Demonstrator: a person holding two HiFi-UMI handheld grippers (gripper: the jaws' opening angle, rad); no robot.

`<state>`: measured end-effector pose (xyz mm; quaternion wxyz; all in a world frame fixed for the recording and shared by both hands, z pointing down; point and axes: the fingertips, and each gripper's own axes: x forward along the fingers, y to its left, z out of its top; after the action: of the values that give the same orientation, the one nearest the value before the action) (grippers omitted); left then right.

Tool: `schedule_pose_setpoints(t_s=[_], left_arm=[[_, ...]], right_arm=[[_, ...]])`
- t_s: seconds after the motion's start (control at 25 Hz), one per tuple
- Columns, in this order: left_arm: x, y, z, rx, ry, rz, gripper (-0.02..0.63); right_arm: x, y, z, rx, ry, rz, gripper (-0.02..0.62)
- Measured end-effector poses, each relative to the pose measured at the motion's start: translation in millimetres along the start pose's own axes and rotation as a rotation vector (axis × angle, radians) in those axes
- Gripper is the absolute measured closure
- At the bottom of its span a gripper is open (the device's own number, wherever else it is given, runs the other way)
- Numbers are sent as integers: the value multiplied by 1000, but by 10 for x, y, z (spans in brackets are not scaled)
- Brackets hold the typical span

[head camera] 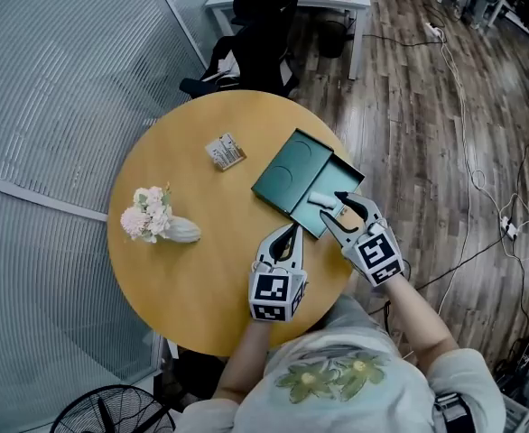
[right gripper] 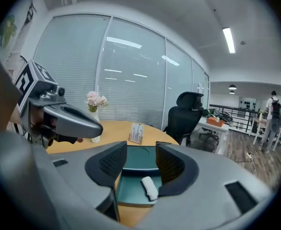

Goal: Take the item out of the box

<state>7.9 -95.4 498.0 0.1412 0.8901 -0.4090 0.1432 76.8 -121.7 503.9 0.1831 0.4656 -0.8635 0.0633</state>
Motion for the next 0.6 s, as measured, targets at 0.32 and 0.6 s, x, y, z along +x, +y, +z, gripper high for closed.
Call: schedule_pose_setpoints(t_s=[0.32, 0.6], left_arm=[[184, 69, -105, -7, 37, 41, 604], [302, 108, -206, -27, 62, 62, 604]], right_arm=[[241, -113, -284, -17, 73, 70, 399], [446, -152, -550, -72, 142, 133, 399]])
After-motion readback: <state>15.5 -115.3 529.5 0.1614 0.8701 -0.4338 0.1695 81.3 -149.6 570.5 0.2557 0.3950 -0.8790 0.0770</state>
